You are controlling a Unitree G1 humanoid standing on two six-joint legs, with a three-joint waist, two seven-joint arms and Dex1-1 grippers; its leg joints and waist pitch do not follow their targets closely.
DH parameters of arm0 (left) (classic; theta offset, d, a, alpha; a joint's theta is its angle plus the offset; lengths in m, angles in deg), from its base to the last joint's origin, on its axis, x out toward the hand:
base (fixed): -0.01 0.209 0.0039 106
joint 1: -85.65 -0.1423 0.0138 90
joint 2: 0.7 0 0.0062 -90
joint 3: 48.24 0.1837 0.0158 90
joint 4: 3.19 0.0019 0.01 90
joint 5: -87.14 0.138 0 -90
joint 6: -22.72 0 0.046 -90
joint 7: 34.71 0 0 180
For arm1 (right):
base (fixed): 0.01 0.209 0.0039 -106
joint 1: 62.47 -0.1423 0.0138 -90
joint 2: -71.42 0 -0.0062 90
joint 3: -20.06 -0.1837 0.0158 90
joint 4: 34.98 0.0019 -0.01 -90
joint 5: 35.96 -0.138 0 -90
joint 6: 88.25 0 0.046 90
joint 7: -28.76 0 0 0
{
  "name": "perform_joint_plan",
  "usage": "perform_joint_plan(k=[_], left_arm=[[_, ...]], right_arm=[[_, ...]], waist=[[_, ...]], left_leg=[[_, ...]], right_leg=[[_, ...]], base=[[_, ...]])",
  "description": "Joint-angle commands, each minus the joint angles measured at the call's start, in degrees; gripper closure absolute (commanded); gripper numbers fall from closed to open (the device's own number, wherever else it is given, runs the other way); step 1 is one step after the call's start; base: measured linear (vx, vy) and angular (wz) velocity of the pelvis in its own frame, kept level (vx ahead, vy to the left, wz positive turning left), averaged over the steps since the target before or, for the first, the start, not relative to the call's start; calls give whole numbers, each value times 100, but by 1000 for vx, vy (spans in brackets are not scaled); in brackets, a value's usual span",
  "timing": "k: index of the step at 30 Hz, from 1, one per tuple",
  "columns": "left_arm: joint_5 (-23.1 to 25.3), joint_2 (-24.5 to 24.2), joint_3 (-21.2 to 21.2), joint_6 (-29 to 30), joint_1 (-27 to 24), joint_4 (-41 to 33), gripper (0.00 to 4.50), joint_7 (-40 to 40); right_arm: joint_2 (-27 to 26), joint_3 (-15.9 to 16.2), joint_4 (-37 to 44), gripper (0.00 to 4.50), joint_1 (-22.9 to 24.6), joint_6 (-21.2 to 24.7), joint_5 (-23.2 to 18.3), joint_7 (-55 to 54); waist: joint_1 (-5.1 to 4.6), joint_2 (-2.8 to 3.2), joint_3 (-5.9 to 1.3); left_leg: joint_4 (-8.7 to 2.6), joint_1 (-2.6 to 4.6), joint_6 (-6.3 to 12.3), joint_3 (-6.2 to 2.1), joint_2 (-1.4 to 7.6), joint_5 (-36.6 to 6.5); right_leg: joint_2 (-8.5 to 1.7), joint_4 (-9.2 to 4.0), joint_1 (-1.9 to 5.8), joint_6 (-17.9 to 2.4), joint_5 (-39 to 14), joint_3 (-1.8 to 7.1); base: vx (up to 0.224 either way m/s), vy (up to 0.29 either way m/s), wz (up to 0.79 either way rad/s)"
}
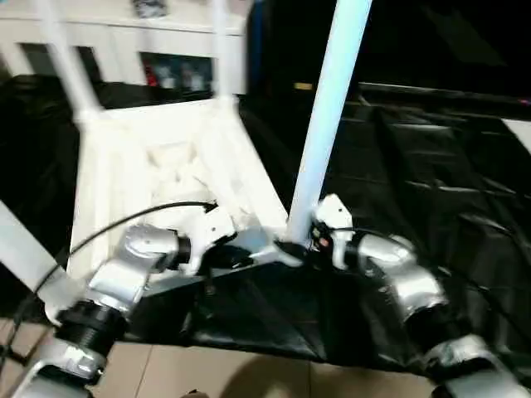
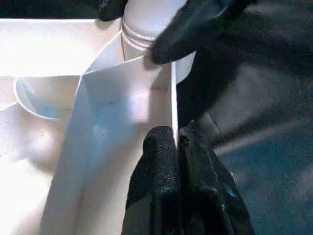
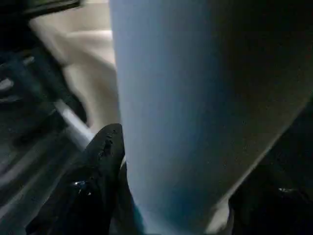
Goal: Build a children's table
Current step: Rotate leg to tighten
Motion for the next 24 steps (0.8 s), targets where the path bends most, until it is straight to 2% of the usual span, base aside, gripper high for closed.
perform_joint_plan(k=[1, 3, 6, 10, 14, 16, 18, 20, 21, 23, 24], left_arm=[[-51, 31, 210, -108, 100, 13, 450, 302], [-126, -5, 232, -159, 143, 60, 450, 512], [-286, 27, 158, -155, 210, 149, 450, 677], [-200, -42, 240, -309, 296, 300, 450, 885], [-161, -28, 188, -357, 343, 422, 450, 807], [-97, 1, 142, -384, 371, 517, 450, 652], [-28, 45, 93, -382, 394, 595, 450, 445], [1, 95, 30, -335, 411, 629, 450, 245], [29, 148, -32, -323, 438, 669, 450, 42], [144, 320, -145, -249, 507, 723, 450, -538], [180, 471, -213, -109, 543, 721, 450, -886]], right_arm=[[49, 161, -50, 156, -71, -58, -96, 510], [152, 199, -56, 166, -123, -27, -225, 976], [235, 244, -214, 183, -224, -99, -283, 1426], [276, 284, -272, 195, -264, -76, -319, 1873], [246, 277, -284, 197, -239, -57, -308, 1884], [182, 253, -366, 197, -241, -58, -257, 1700], [98, 213, -460, 197, -255, -71, -174, 1390], [21, 171, -553, 197, -270, -114, -61, 1011], [-38, 135, -621, 197, -281, -129, 22, 693], [-269, -26, -767, 197, -273, -86, 192, -320], [-460, -159, -794, 197, -229, 1, 213, -920]], waist=[[-2, 51, -293], [58, 35, -298], [99, 31, -297], [148, 17, -303], [208, 42, -299], [211, 46, -299], [200, 80, -291], [185, 82, -282], [171, 71, -282], [151, 80, -269], [127, 73, -263]], left_leg=[[-349, 40, 173, 30, 93, -1586], [-351, 30, 171, 27, 111, -1576], [-345, 27, 178, 35, 112, -1524], [-343, 14, 172, 30, 113, -1433], [-351, 34, 141, 29, 118, -1490], [-360, 41, 97, 25, 119, -1576], [-369, 41, 44, 16, 116, -1682], [-383, 56, -22, 9, 116, -1826], [-391, 48, -46, -4, 106, -1854], [-398, 50, -91, -6, 109, -1875], [-410, 58, -159, -20, 100, -1953]], right_leg=[[-275, -399, 273, -1245, -1047, 226], [-301, -390, 290, -1241, -1081, 229], [-305, -383, 283, -1272, -1078, 228], [-317, -375, 294, -1247, -1078, 228], [-320, -388, 276, -1210, -1205, 230], [-317, -400, 274, -1186, -1284, 228], [-321, -412, 268, -1180, -1369, 230], [-326, -438, 254, -1104, -1615, 234], [-326, -445, 269, -1049, -1724, 228], [-328, -458, 242, -1011, -1801, 235], [-334, -472, 246, -947, -1999, 226]], base=[[0, 0, 0], [0, 0, 0], [0, 0, 0], [0, 0, 0], [0, 0, 0], [0, 0, 0], [0, 0, 0], [0, 0, 0], [0, 0, 0], [0, 0, 0], [0, 0, 0]])
